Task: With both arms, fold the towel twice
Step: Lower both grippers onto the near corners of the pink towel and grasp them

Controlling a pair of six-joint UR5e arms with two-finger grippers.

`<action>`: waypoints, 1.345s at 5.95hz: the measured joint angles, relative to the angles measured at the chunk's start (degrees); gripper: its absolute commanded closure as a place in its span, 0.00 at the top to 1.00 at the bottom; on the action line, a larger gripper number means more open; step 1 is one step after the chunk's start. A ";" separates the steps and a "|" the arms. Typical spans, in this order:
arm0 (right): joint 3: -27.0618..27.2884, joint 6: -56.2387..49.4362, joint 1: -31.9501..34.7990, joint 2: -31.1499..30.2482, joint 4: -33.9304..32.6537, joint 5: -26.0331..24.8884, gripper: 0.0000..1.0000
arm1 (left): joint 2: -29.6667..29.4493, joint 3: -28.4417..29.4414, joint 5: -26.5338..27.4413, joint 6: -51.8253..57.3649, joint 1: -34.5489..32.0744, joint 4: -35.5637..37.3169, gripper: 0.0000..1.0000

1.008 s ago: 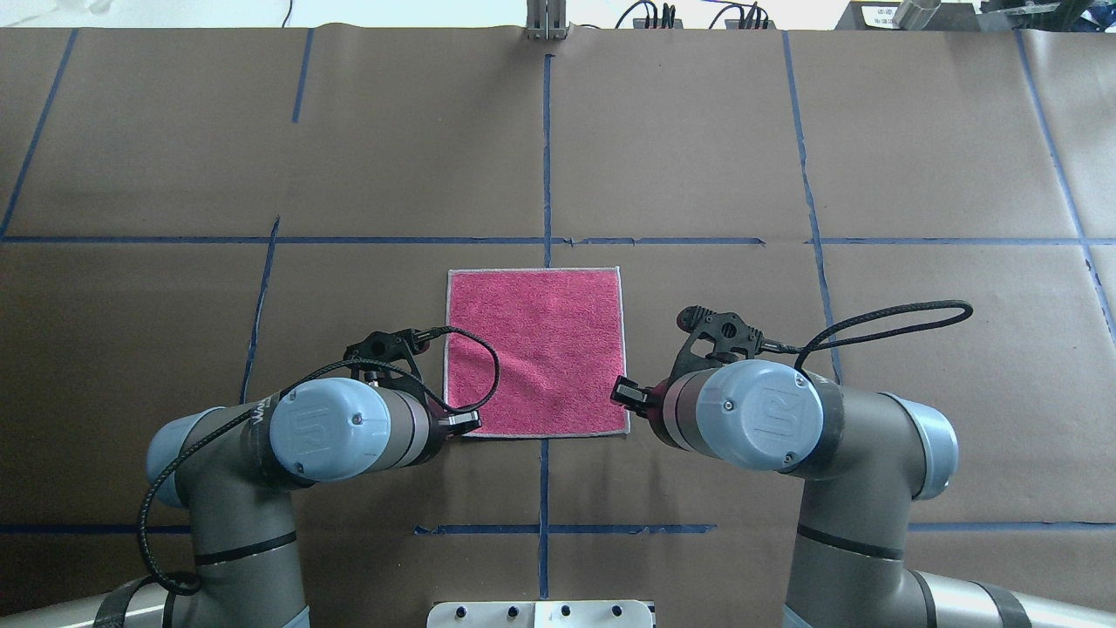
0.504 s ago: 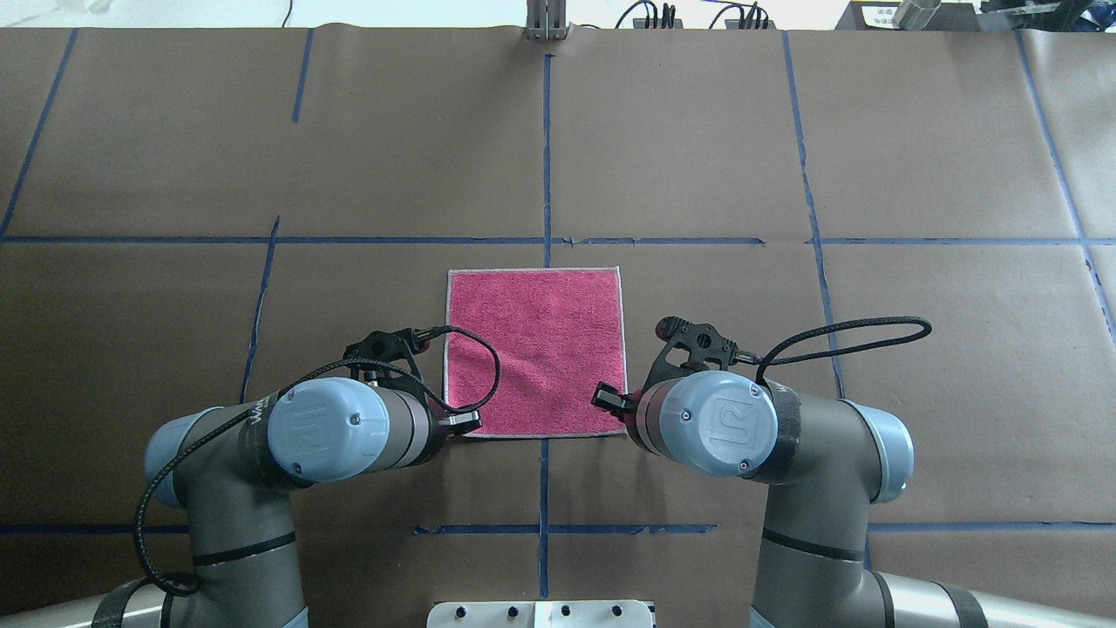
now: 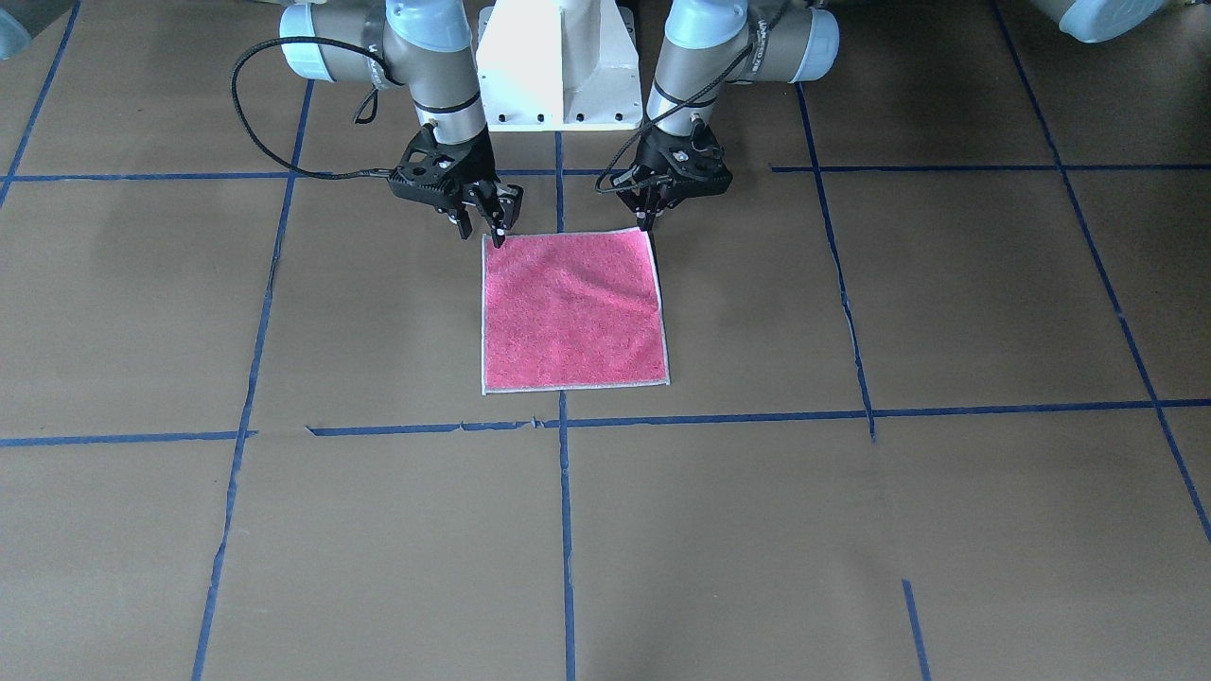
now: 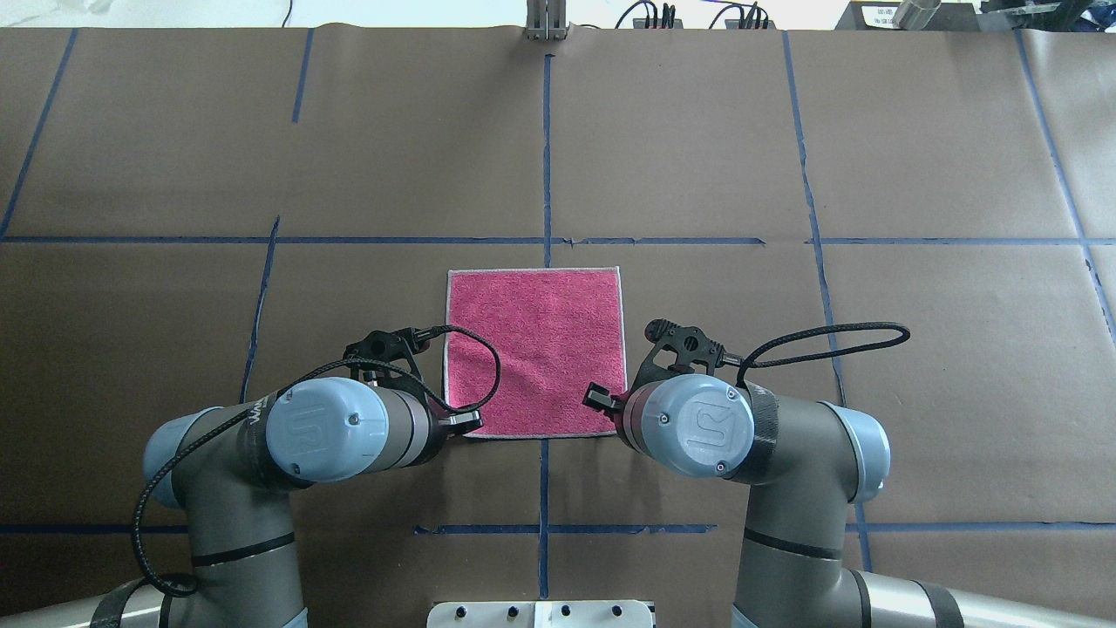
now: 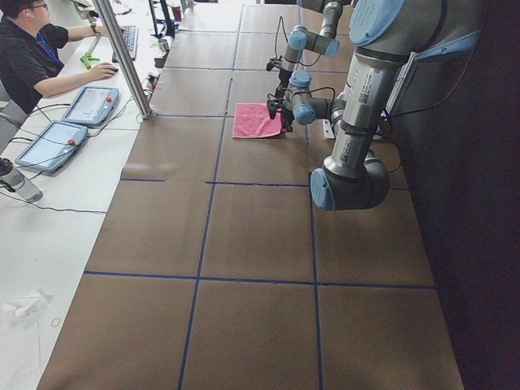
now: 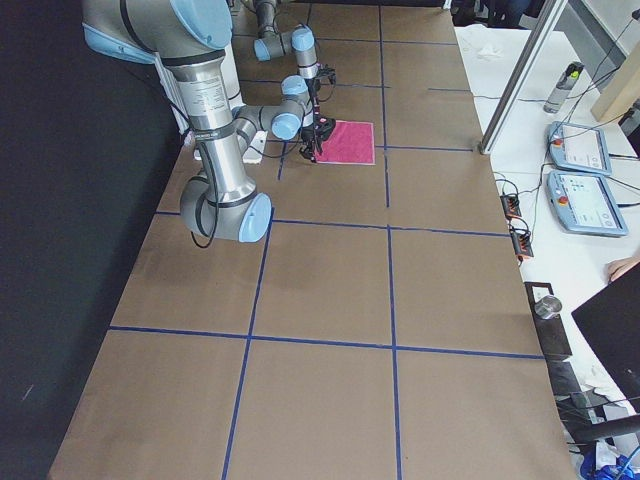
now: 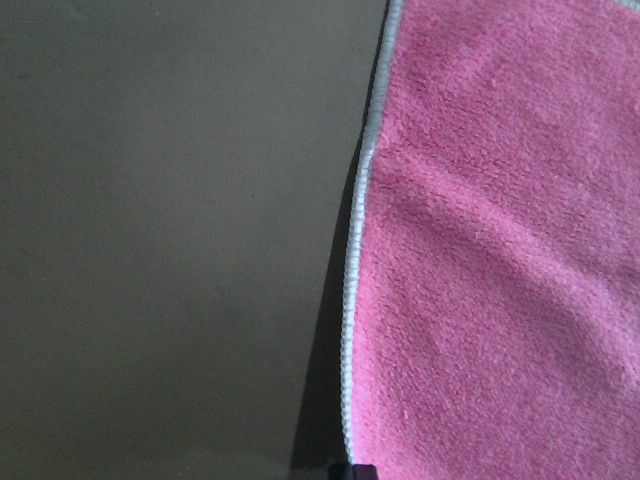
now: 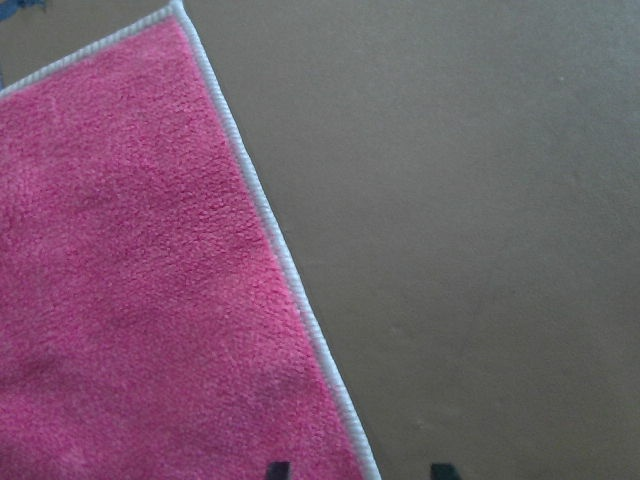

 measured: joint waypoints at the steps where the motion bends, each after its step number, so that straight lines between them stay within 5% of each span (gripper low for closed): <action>1: -0.56 0.23 -0.51 0.18 0.03 -0.45 0.54 | 0.00 -0.09 0.01 0.00 0.00 0.00 0.00; 3: -1.41 1.12 -1.03 0.43 -0.02 -0.80 0.50 | 0.00 -0.26 -0.04 0.00 0.00 0.00 0.00; 4: -1.65 1.31 -1.14 0.49 -0.01 -0.97 0.35 | 0.00 -0.32 -0.04 0.00 0.00 0.00 0.00; 5: -1.75 2.02 -1.25 0.63 0.05 -1.47 0.07 | 0.00 -0.35 -0.04 0.00 0.00 0.00 0.00; 8: -1.66 5.04 -1.51 0.96 0.24 -3.04 0.00 | 0.00 -0.38 0.04 0.00 0.00 0.00 0.00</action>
